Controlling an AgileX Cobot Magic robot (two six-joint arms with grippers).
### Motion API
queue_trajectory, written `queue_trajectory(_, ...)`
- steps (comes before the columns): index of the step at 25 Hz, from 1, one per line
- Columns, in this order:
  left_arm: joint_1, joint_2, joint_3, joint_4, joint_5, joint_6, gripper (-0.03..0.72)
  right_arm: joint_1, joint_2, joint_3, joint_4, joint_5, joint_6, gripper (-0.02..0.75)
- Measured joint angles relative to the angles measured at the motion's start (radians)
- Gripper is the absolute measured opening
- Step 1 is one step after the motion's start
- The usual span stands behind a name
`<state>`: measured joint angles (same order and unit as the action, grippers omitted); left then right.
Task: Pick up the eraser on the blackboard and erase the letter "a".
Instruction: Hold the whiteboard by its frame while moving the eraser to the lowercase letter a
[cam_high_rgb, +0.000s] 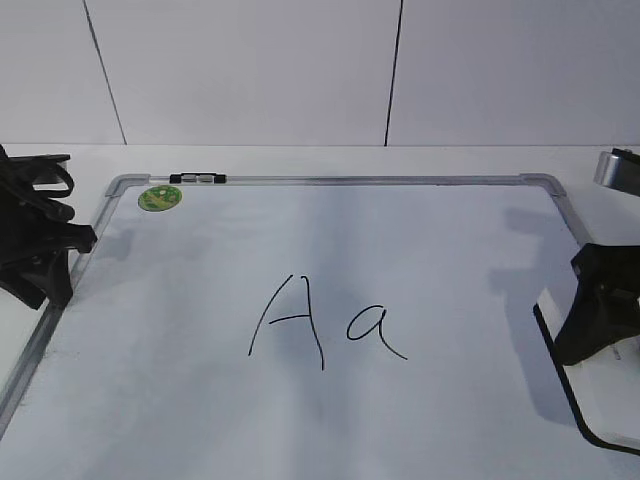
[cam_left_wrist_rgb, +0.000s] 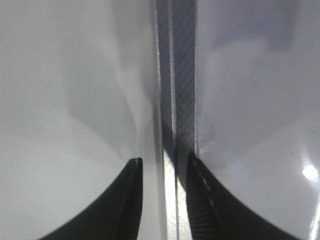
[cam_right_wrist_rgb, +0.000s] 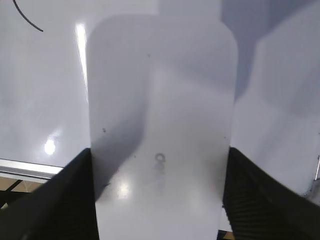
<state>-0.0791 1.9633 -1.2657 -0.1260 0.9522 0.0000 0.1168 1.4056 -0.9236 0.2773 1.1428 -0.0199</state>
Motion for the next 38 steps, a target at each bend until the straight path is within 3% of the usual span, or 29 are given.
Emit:
queue_trajectory(13, 0.0, 0.0, 0.0, 0.02, 0.0, 0.0, 0.216, 0.0, 0.0, 0.0, 0.002, 0.0, -0.002, 0.551)
queue_trajectory(23, -0.002, 0.0, 0.0, 0.005, -0.002, 0.0, 0.052, 0.0, 0.0, 0.0, 0.002, 0.0, -0.002, 0.551)
queue_trajectory(38, -0.002, 0.008, -0.006, -0.012, 0.0, -0.014, 0.029, 0.0, 0.002, 0.0, 0.002, 0.0, -0.006, 0.551)
